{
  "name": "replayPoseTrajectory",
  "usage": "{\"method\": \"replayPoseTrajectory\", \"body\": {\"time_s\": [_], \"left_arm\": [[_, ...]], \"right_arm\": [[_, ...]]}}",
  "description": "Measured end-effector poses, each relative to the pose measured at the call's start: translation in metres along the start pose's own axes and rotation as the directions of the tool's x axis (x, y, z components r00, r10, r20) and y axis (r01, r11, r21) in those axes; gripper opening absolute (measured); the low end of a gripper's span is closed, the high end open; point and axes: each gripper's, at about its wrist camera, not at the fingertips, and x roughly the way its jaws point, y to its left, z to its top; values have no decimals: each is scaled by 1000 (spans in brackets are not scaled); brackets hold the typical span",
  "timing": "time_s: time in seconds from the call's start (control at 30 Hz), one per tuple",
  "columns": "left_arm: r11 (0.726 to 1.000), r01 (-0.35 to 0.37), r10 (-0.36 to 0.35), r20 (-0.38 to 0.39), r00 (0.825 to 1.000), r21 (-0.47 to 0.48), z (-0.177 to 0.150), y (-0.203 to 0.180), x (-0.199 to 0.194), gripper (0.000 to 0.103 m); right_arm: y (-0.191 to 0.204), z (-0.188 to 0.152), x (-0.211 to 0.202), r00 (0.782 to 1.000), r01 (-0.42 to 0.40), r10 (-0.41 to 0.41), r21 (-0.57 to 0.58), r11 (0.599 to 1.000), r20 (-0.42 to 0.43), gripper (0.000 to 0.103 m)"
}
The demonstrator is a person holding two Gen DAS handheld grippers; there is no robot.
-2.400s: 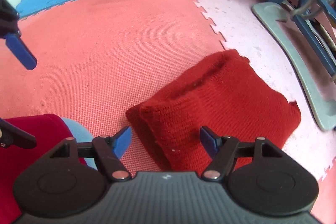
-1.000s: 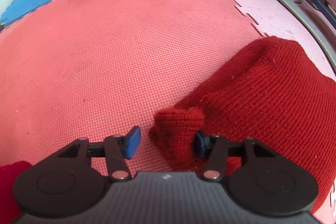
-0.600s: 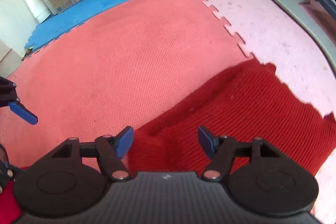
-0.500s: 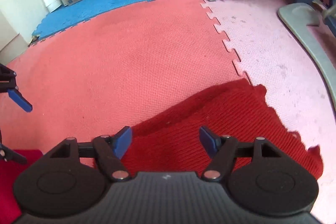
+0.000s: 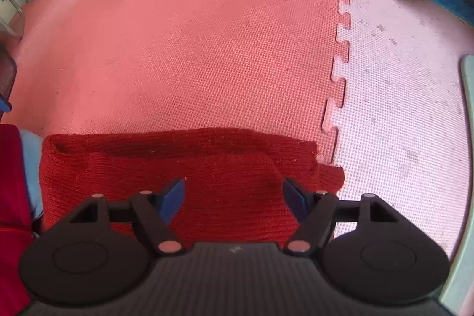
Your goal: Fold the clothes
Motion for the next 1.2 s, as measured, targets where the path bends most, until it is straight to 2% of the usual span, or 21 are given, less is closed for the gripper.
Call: {"method": "replayPoseTrajectory", "body": {"time_s": [0.1, 0.2, 0.27, 0.33, 0.37, 0.4, 0.57, 0.67, 0.77, 0.8, 0.87, 1.0, 1.13, 1.2], "left_arm": [[1000, -3, 3, -20, 1000, 6, -4, 5, 5, 95], [1000, -13, 13, -48, 999, 4, 6, 14, 17, 95], [1000, -16, 16, -58, 998, -5, 8, 30, 36, 95], [1000, -14, 13, -64, 998, -19, 9, 37, 40, 95], [1000, -13, 12, -67, 998, -25, 10, 39, 40, 95], [999, -14, 12, -71, 997, -30, 16, 41, 44, 95], [999, -7, 4, -82, 997, -31, 27, 44, 44, 95], [1000, -5, 2, -85, 996, -29, 32, 46, 40, 95], [999, -5, 2, -92, 996, -34, 35, 51, 35, 95], [999, -8, 5, -97, 995, -36, 36, 52, 36, 95], [999, -15, 11, -107, 994, -38, 41, 55, 39, 95], [999, -14, 10, -113, 994, -33, 41, 53, 38, 95], [1000, -11, 8, -122, 992, -29, 35, 55, 32, 95], [999, -13, 9, -123, 992, -32, 35, 56, 31, 95]], "right_arm": [[-7, 3, 20, 1000, -3, 2, -41, 999, -26, 73], [-15, 1, 39, 998, -51, 50, -6, 999, -42, 71], [-16, -3, 42, 995, -102, 103, 21, 995, -12, 47], [-13, -7, 33, 993, -117, 117, 14, 993, 13, 32], [-11, -8, 27, 992, -120, 120, 4, 993, 26, 19], [-10, -9, 20, 991, -130, 130, 0, 992, 45, 14], [-9, -13, -23, 946, -263, 258, 0, 965, 199, 11], [-15, -20, -35, 930, -274, 257, 31, 961, 262, 10], [-29, -22, -42, 886, -314, 261, 83, 946, 383, 10], [-34, -24, -41, 875, -314, 245, 106, 944, 418, 10], [-43, -27, -36, 867, -290, 186, 163, 943, 463, 10], [-58, -21, 7, 899, -214, 64, 307, 927, 433, 10], [-57, -13, 47, 929, -168, 24, 365, 916, 369, 10], [-55, -10, 59, 945, -119, -8, 367, 922, 326, 10]]}}
